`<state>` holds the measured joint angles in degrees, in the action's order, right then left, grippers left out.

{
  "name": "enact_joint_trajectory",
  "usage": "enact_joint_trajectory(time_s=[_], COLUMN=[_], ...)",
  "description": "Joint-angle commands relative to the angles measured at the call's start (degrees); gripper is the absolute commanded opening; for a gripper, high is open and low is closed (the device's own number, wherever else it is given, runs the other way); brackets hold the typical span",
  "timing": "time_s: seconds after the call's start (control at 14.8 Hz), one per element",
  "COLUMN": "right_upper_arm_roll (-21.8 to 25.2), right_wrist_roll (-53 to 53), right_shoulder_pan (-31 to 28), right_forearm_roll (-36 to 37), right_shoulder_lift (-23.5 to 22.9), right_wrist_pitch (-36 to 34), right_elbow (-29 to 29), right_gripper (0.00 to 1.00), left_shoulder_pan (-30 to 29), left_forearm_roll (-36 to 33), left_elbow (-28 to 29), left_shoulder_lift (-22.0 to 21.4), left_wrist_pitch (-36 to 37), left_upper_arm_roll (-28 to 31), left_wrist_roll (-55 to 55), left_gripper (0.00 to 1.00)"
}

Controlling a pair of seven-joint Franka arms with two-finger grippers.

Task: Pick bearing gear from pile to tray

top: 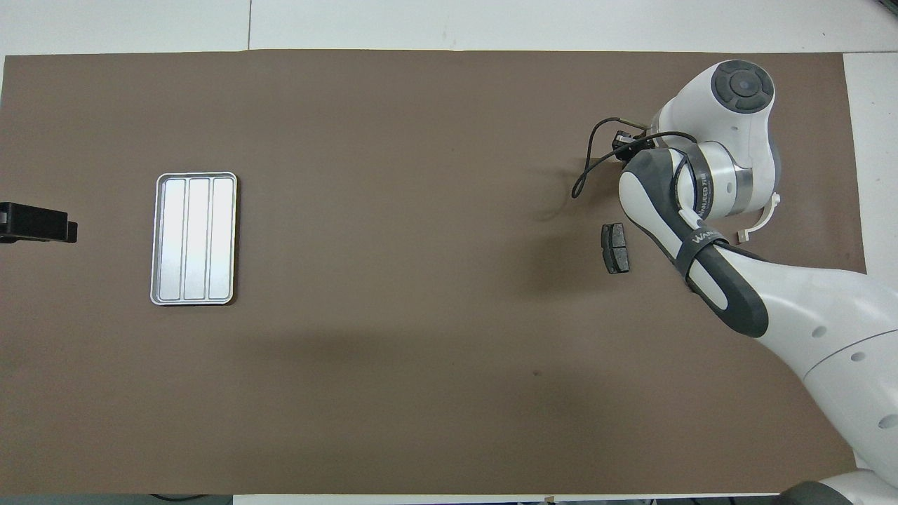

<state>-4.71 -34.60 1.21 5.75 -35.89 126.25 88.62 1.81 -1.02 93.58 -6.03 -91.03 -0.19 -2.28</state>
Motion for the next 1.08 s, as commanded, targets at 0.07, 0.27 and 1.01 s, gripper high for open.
enact_joint_trajectory(time_s=[0.07,0.27,1.01], right_upper_arm_roll=[-0.65,-0.65,-0.92], right_wrist_roll=[-0.99,-0.73,1.65], right_shoulder_pan=[-0.33,0.11,6.16], right_forearm_roll=[-0.74,-0.39,-0.65], right_shoulder_lift=[-0.24,0.11,11.62], right_wrist_pitch=[-0.22,-1.01,-21.46], right_elbow=[0.50,-0.11,-5.28], right_gripper=[0.00,0.00,0.00], left_shoulder_pan=[-0.67,-0.67,-0.67], left_forearm_roll=[0.75,0.75,0.75], left_elbow=[2.13,2.13,2.13], left_shoulder_lift=[-2.05,-2.05,-2.05], left_wrist_pitch=[0.24,0.24,0.24], left_upper_arm_roll=[-0.42,-0.42,-0.42], left_wrist_roll=[-0.44,-0.44,-0.44], left_gripper=[1.00,1.00,1.00])
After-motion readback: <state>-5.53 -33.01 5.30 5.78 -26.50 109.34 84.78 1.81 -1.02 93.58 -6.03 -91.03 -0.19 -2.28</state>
